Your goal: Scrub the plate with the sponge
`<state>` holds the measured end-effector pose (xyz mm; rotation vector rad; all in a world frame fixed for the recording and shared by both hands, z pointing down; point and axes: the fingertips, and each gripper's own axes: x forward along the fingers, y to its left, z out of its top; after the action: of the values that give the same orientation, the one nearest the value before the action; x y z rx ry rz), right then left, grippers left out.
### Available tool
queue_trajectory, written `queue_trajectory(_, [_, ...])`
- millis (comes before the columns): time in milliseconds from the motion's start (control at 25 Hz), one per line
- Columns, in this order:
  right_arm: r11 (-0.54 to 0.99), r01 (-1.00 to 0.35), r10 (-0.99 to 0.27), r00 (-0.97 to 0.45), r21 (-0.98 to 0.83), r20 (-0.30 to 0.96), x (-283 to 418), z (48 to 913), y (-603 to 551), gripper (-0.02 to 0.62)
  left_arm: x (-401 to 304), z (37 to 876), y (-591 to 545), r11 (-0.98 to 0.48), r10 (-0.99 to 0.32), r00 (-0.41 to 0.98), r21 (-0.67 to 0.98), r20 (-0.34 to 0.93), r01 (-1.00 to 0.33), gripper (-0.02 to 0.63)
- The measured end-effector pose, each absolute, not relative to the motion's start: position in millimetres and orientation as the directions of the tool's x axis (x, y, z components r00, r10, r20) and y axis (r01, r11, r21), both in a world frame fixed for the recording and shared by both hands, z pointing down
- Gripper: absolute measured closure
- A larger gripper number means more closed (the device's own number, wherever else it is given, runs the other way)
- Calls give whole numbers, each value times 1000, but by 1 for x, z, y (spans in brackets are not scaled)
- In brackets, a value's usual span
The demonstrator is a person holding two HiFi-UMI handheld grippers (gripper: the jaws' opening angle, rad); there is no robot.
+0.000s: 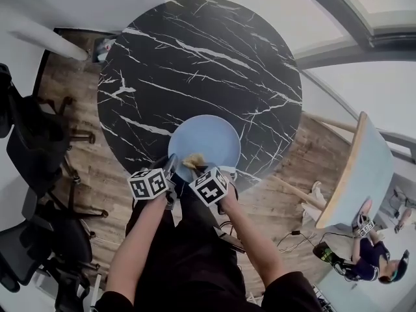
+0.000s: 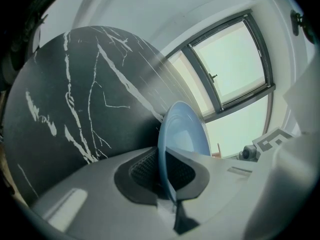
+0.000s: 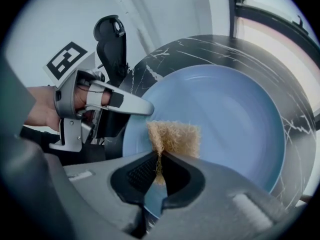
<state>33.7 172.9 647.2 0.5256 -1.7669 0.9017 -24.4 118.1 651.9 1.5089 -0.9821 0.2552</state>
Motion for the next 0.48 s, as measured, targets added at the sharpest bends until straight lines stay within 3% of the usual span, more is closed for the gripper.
queue_trajectory(480, [572, -784, -6, -297, -241, 955, 93, 647, 122, 574, -24, 652, 118, 118, -415, 615, 710, 670, -694, 581])
